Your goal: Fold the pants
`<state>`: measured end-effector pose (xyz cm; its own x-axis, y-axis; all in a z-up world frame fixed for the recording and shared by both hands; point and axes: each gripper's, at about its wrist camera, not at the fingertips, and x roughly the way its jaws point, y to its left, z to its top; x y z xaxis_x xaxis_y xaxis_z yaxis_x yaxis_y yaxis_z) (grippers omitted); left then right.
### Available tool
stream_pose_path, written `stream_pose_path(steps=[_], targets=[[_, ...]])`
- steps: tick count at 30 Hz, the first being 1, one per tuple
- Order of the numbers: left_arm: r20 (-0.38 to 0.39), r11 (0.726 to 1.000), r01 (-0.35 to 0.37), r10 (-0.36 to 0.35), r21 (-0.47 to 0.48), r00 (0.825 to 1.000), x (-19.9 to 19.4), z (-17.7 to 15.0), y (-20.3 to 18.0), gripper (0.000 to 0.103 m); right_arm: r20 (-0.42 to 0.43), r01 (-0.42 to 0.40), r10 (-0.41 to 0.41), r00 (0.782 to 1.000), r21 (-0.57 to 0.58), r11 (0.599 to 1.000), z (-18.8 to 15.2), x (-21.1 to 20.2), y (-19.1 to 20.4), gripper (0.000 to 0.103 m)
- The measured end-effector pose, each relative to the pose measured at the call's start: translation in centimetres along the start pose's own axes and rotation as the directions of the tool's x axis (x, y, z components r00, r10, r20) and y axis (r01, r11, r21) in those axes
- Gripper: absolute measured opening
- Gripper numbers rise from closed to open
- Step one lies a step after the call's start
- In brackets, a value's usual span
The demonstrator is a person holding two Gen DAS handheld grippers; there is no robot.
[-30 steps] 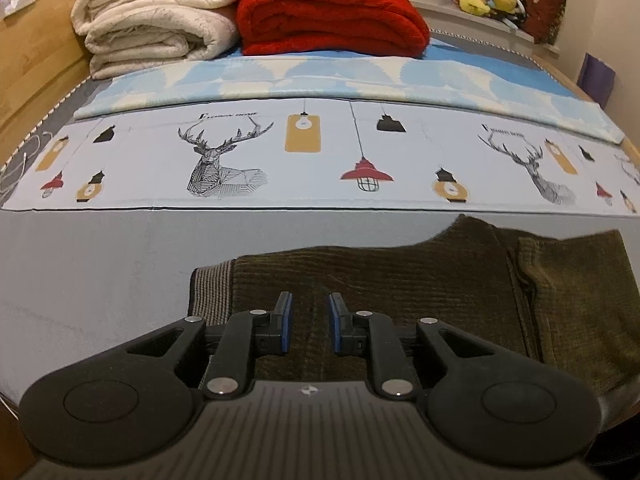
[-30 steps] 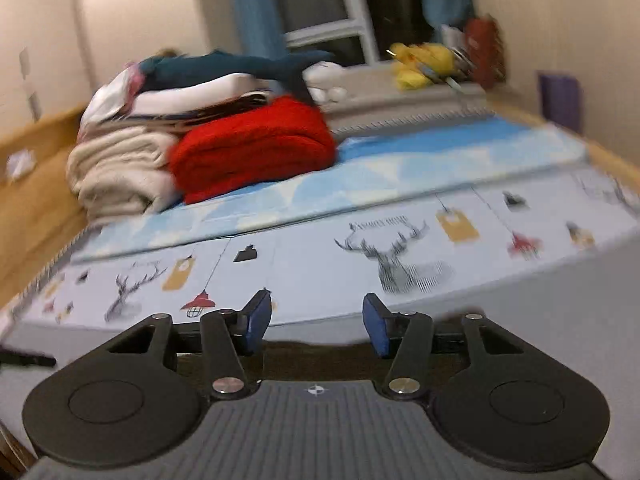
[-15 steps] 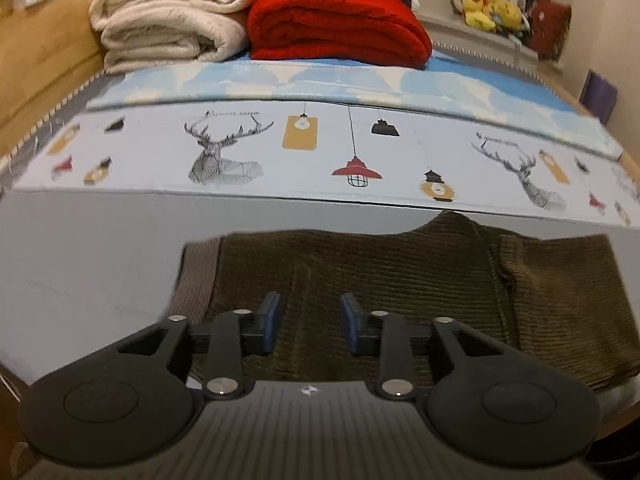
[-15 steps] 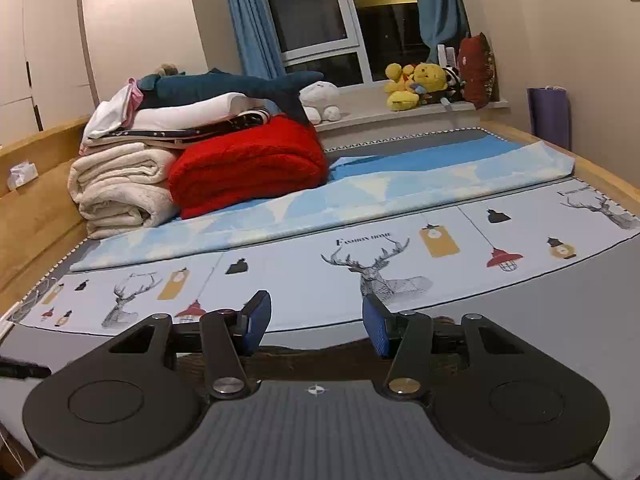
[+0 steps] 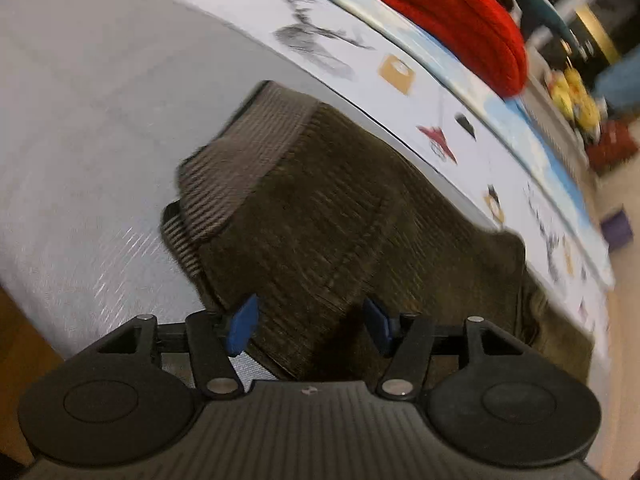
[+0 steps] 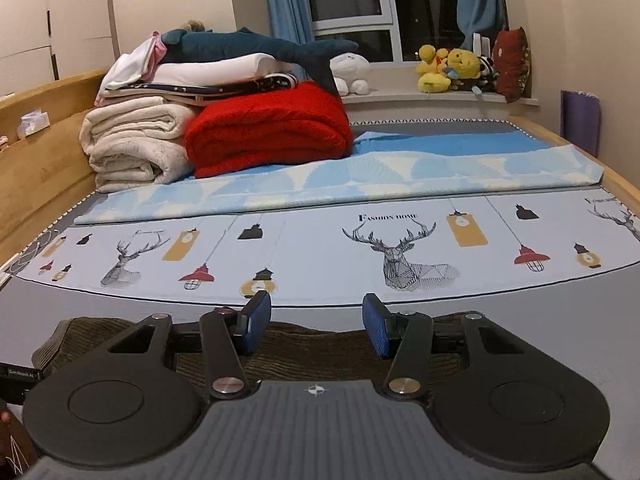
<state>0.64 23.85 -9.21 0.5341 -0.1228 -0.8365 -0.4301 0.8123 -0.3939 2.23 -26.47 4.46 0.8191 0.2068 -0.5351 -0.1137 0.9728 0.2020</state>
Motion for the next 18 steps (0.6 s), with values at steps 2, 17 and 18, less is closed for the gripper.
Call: stream_pose_path(steps=[2,17,18], targets=[[0.033,0.998,0.003,-0.001,-0.064,0.999,-1.1,-0.5,0.7,0.064,0.001,0.005,-0.005,1.000,-0.006,1.000,0.1,0.2,-0.4,0.053],[0.112,0.983,-0.108,0.125,-0.147,0.986,-0.2,0.4,2.3,0.042,-0.001,0.015,-0.015,1.000,0.128,0.992,0.3,-0.6,-5.0,0.053],[0.132,0.985,-0.116,0.133,-0.131,0.982,-0.6,0.2,1.7,0.031,0.000,0.023,-0.024,1.000,0.140,0.990,0.3,-0.8,-5.6,0.053]])
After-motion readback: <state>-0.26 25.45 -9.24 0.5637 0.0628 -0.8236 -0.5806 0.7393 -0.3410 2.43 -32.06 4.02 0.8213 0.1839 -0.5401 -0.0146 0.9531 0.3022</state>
